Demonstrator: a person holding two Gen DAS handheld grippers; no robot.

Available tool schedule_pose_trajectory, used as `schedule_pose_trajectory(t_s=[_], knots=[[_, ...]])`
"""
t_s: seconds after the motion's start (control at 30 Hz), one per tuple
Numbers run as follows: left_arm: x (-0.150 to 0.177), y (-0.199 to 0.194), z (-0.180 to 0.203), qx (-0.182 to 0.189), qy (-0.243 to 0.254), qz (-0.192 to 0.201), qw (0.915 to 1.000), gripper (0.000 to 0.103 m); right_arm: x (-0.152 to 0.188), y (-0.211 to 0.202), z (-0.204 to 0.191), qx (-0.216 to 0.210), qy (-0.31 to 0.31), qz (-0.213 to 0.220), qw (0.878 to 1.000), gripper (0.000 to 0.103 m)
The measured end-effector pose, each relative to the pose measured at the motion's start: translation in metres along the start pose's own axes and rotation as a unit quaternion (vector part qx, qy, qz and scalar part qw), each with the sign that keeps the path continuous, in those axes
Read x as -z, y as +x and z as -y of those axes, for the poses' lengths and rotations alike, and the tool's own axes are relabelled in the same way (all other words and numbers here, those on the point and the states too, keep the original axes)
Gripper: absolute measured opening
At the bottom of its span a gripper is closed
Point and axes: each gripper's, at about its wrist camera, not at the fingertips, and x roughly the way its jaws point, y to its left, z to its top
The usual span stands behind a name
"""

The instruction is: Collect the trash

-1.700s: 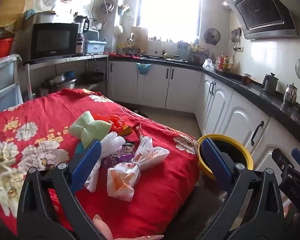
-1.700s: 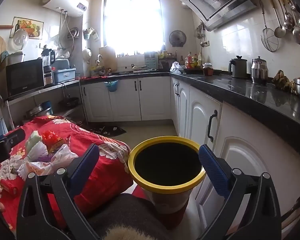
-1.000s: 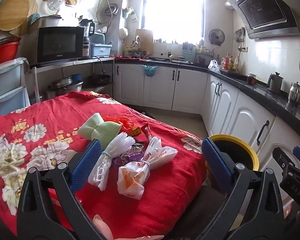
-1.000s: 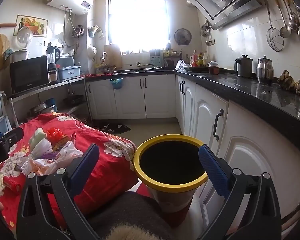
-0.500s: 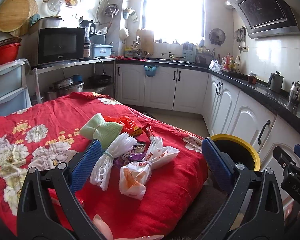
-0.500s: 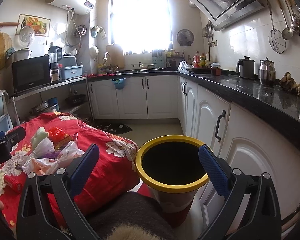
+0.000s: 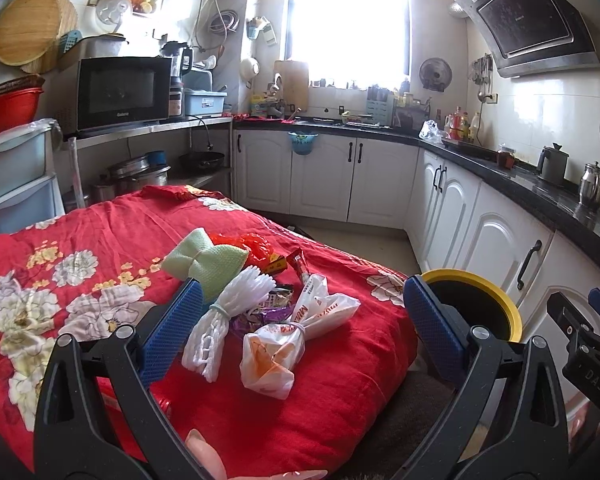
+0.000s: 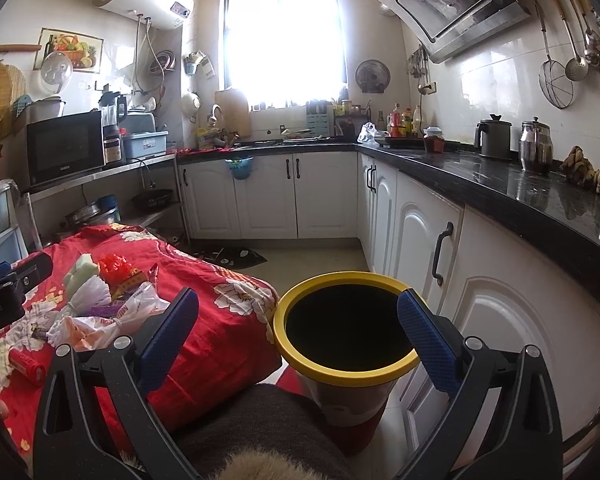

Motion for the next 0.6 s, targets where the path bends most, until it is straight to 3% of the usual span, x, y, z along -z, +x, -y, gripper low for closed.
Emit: schedule_pose_trajectory(t_s=[0.6], knots=[[-0.003,0.004,-0.012,-0.005,-0.003,0.0,1.0,0.092,0.001,0.0,-0.003,-0.001,-0.002,0.001,1.0,0.097]])
